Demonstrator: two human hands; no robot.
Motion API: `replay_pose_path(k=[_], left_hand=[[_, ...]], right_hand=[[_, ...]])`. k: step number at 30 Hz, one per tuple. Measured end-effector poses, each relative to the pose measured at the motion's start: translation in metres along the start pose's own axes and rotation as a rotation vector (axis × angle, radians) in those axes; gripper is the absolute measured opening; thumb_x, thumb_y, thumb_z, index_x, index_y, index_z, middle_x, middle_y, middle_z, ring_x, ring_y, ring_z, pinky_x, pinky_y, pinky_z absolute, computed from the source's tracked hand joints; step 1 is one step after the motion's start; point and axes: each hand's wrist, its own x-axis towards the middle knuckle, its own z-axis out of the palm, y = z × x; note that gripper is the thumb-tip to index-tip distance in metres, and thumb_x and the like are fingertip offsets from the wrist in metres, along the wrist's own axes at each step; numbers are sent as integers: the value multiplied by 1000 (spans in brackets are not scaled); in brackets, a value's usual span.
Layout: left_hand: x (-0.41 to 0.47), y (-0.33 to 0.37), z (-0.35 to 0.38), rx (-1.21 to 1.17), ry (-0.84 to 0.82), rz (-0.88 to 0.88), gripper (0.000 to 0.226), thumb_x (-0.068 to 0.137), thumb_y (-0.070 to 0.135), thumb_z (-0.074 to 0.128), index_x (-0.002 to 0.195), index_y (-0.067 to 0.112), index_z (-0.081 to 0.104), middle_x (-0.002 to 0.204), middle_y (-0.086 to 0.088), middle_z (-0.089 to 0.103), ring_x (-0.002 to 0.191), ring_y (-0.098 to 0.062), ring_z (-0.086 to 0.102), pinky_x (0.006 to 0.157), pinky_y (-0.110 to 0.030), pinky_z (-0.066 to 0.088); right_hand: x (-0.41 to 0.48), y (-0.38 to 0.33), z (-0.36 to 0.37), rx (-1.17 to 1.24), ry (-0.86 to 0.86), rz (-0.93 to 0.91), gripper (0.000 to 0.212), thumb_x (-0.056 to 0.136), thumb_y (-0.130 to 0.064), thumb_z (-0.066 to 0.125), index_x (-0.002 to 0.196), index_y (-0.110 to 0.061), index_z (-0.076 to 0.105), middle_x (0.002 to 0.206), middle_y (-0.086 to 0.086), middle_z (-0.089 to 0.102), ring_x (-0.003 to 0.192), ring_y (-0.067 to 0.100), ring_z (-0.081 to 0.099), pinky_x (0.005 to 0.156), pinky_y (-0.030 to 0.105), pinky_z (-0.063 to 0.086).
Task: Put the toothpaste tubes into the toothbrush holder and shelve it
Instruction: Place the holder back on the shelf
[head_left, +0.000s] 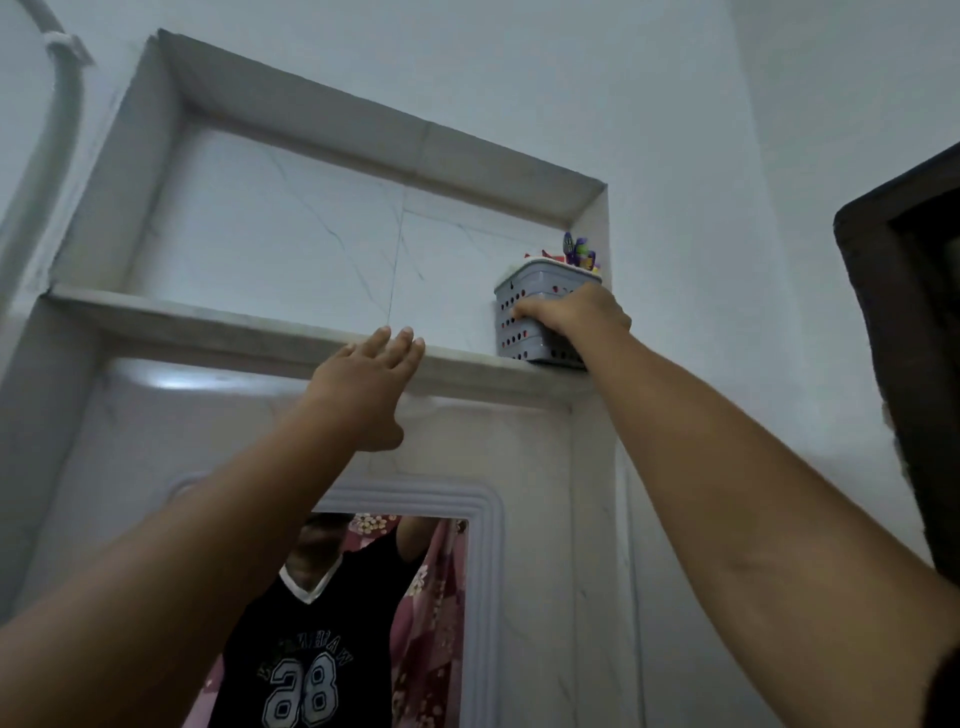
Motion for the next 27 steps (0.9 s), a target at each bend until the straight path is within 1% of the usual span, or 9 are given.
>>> replay_pose_path(k=[3, 5, 7, 10, 15, 18, 22, 24, 27], left_hand=[[0, -2, 3, 0, 6, 8, 102, 84, 30, 58, 154, 20, -15, 164, 0, -17, 153, -20, -11, 123, -38, 8], [0, -2, 2, -9, 10, 13, 102, 84, 30, 59, 154, 21, -15, 164, 0, -18, 152, -20, -12, 123, -37, 8], [-1, -2, 3, -18, 8, 13, 102, 84, 30, 59, 154, 21, -16, 163, 0, -18, 152, -20, -13, 123, -37, 8], [-2, 0, 3, -25, 4, 5, 102, 84, 29, 59, 154, 21, -16, 163, 0, -19, 152, -21, -13, 122, -37, 8], [-3, 1, -3, -43, -34, -7, 102, 84, 28, 59, 154, 21, -15, 163, 1, -19, 152, -20, -13, 122, -38, 7], [-4, 4, -9, -40, -42, -16, 100, 85, 32, 59, 155, 20, -11, 164, -2, -15, 153, -22, -10, 123, -41, 9], [-21, 10, -18, -67, -16, -39, 92, 88, 41, 56, 156, 17, 0, 166, -6, 0, 153, -23, 6, 124, -44, 13], [-44, 16, -16, -189, 33, -67, 88, 88, 43, 54, 156, 19, 4, 165, -5, 9, 152, -21, 13, 123, -44, 15], [-97, 28, -12, -304, 177, -60, 80, 89, 45, 51, 156, 23, 12, 164, -1, 15, 152, -19, 15, 123, -42, 16]], right_hand=[[11, 4, 24, -4, 95, 92, 126, 64, -76, 90, 156, -4, 42, 149, 9, 61, 135, 29, 65, 87, 38, 54], [14, 4, 31, -13, 170, 108, 131, 64, -76, 90, 159, -2, 37, 151, 11, 57, 138, 30, 61, 95, 43, 57], [13, 5, 35, -13, 202, 105, 132, 65, -77, 90, 161, -5, 35, 155, 11, 49, 141, 31, 54, 102, 48, 54], [11, 8, 40, -46, 223, 92, 140, 63, -80, 88, 164, -5, 27, 160, 13, 40, 142, 31, 48, 104, 51, 51], [-7, 23, 41, -65, 153, 23, 144, 72, -81, 82, 170, -3, 10, 166, 14, 29, 150, 35, 39, 114, 54, 44], [-33, 43, 40, -39, 106, -43, 131, 85, -77, 73, 171, -7, 4, 169, 14, 24, 154, 38, 34, 119, 58, 39], [-87, 67, 19, -180, -62, -135, 115, 96, -74, 61, 172, -11, 3, 171, 16, 18, 157, 40, 27, 119, 59, 40], [-116, 75, 1, -185, -128, -200, 101, 99, -71, 60, 168, -11, 18, 170, 16, 24, 158, 39, 30, 118, 56, 43], [-158, 84, -25, -125, -184, -313, 74, 105, -58, 61, 157, -9, 44, 163, 14, 42, 149, 33, 48, 115, 44, 46]])
